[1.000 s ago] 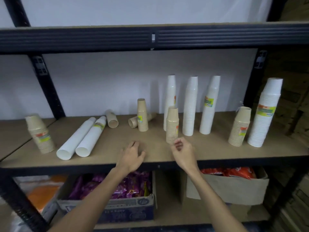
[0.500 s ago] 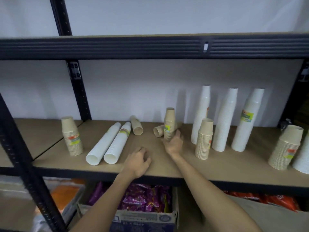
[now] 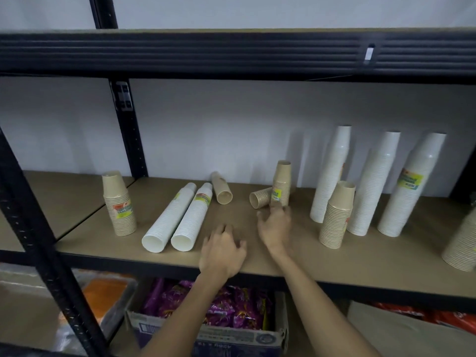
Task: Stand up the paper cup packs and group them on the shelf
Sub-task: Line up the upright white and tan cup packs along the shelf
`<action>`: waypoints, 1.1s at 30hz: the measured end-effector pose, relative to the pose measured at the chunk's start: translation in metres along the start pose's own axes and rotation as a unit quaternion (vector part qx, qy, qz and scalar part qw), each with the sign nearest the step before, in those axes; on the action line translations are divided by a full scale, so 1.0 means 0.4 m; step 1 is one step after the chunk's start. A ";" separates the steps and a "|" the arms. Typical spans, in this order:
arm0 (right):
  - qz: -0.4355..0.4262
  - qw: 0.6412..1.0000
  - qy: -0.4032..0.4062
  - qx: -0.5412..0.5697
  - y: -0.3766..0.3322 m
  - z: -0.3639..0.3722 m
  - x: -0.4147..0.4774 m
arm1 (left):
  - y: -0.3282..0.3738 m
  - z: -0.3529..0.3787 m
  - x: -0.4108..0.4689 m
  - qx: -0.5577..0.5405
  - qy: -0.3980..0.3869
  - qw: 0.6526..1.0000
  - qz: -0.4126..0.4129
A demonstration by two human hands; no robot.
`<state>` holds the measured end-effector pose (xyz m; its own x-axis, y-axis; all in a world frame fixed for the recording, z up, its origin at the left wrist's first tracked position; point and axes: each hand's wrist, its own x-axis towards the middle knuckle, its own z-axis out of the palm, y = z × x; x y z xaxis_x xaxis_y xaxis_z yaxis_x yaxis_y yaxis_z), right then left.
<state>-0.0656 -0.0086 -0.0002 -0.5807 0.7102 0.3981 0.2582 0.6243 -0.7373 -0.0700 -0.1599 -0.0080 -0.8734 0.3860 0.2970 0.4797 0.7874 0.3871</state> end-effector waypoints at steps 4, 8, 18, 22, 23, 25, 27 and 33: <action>-0.089 0.992 0.000 -0.092 -0.075 0.033 -0.009 | -0.003 0.003 -0.005 0.012 0.026 1.000 -0.013; -0.099 0.971 -0.104 -0.192 -0.096 0.068 0.044 | -0.007 0.003 -0.003 0.008 0.025 1.000 -0.006; -0.154 0.955 -0.171 -0.188 -0.074 0.030 -0.014 | -0.005 0.002 -0.008 0.019 0.032 0.999 -0.007; -0.165 0.964 -0.130 -0.164 -0.080 0.008 -0.032 | 0.003 0.000 -0.018 0.029 0.046 0.998 -0.034; -0.164 0.965 -0.125 -0.161 -0.084 0.011 -0.025 | 0.003 0.000 -0.020 0.031 0.047 0.998 -0.038; -0.144 0.965 -0.150 -0.161 -0.087 0.018 -0.004 | 0.002 0.000 -0.024 0.033 0.045 0.998 -0.042; -0.123 0.957 -0.199 -0.170 -0.080 0.026 0.014 | 0.000 0.001 -0.029 0.035 0.043 0.998 -0.042; -0.167 0.973 -0.132 -0.088 -0.064 -0.008 -0.011 | -0.013 0.004 -0.038 0.034 0.054 0.998 -0.027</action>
<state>-0.0671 -0.0267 0.0187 -0.8273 0.3648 0.4271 0.1365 0.8682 -0.4771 -0.0594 -0.1691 -0.0158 -0.8816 0.2915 0.3714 0.4226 0.8379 0.3455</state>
